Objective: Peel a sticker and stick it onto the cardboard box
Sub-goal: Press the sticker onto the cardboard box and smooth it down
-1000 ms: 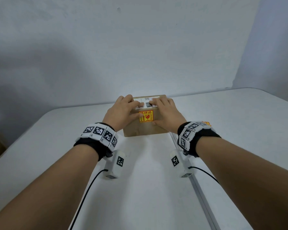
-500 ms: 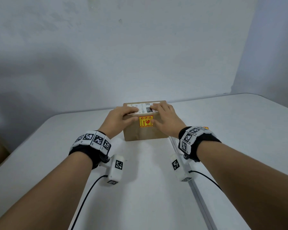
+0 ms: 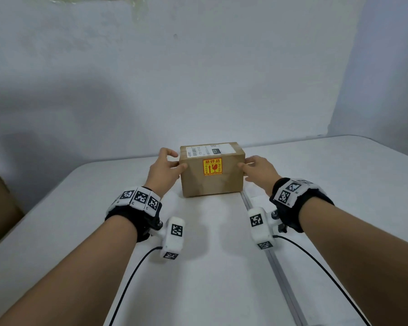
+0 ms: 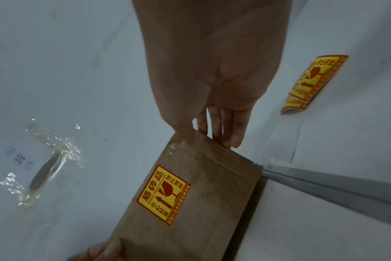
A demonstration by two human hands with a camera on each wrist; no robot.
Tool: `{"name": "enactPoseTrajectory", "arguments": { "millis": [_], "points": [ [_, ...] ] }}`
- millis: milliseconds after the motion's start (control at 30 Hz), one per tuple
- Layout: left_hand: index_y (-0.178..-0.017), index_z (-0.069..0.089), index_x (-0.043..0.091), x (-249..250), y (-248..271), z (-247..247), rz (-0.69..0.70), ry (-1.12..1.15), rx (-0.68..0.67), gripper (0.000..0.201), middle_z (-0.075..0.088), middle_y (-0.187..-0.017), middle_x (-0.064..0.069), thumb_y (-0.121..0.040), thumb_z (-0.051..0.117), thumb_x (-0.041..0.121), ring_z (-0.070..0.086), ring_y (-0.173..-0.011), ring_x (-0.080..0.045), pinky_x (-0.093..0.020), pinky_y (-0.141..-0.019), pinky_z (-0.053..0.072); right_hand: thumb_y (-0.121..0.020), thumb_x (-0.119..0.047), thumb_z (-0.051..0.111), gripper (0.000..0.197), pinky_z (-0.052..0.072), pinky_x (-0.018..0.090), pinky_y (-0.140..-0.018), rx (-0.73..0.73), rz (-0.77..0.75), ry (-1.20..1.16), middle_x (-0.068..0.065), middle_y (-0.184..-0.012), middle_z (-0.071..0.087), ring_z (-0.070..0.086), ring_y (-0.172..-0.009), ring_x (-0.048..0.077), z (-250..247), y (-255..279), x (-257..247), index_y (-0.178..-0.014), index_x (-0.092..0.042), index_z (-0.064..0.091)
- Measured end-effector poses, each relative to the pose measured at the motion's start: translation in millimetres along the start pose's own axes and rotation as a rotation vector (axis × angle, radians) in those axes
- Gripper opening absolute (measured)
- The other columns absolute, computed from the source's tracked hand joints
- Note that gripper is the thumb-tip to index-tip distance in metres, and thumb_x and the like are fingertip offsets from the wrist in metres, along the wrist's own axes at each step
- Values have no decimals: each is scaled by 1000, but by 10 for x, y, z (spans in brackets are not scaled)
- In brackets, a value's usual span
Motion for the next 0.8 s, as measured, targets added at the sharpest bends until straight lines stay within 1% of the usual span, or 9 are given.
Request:
{"name": "enactPoseTrajectory", "arguments": {
  "millis": [100, 233, 300, 333, 400, 433, 500, 633, 800],
  "points": [
    [-94, 44, 23, 50, -43, 3, -35, 102, 139, 25, 67, -88, 2, -81, 64, 28, 65, -85, -23, -44, -95, 52, -86, -31, 58, 43, 45, 43, -105, 9, -1, -108, 6, -122, 67, 60, -118, 23, -16, -8, -93, -126, -17, 53],
    [-91, 49, 28, 65, -104, 2, -71, 124, 108, 15, 67, -114, -4, -81, 59, 22, 65, -104, -22, -43, -98, 51, -86, -33, 58, 51, 40, 42, -110, -6, 16, -205, 4, -125, 64, 57, -122, 22, 2, -82, -204, -133, -20, 46],
    [-113, 47, 25, 38, -124, 19, -76, 25, -18, 35, 58, -132, 0, -81, 61, 20, 60, -113, -19, -38, -98, 50, -86, -34, 57, 54, 41, 41, -109, -23, 36, -218, 4, -127, 61, 56, -122, 20, 39, -135, -261, -137, -20, 45],
    [-129, 41, 22, 23, -129, 25, -79, -41, -84, 56, 54, -136, 3, -79, 65, 22, 59, -115, -18, -35, -99, 49, -87, -33, 56, 54, 42, 40, -109, -33, 41, -209, 3, -127, 59, 56, -120, 19, 58, -155, -295, -138, -18, 44],
    [-148, 21, 27, 5, -133, 28, -90, -166, -196, 93, 48, -135, 9, -72, 74, 33, 54, -119, -18, -37, -104, 45, -90, -32, 52, 53, 43, 36, -107, -48, 32, -170, 2, -123, 56, 54, -111, 17, 97, -194, -358, -141, -16, 43],
    [-151, 13, 30, -2, -141, 30, -95, -206, -236, 101, 45, -133, 9, -72, 76, 33, 52, -120, -20, -39, -105, 44, -92, -31, 50, 52, 43, 33, -106, -55, 23, -144, 3, -124, 55, 52, -108, 17, 114, -209, -382, -141, -15, 42],
    [-152, 13, 32, -19, -176, 42, -88, -255, -260, 97, 43, -128, 6, -77, 74, 25, 51, -119, -23, -40, -102, 47, -94, -33, 48, 53, 41, 31, -106, -67, -2, -99, 4, -135, 53, 52, -115, 18, 151, -231, -414, -143, -16, 40],
    [-142, 44, 30, -78, -273, 74, -23, -368, -170, 66, 52, -136, -5, -82, 68, 21, 57, -114, -24, -39, -100, 49, -93, -44, 47, 56, 37, 39, -112, -81, -27, -72, 6, -147, 46, 48, -131, 23, 227, -289, -410, -142, -19, 39],
    [-140, 46, 31, -113, -424, 128, -11, -486, -163, 61, 56, -135, -6, -83, 66, 28, 61, -113, -27, -38, -101, 48, -93, -49, 44, 57, 37, 37, -112, -8, -4, -84, 3, -145, 48, 47, -131, 21, 219, -412, -329, -140, -17, 43]
  ]
}}
Point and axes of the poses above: each hand's wrist, its own y-axis away from the middle knuckle, its own z-axis out of the palm, x = y × z, the point moved 2 cm from there along -y, towards the middle knuckle
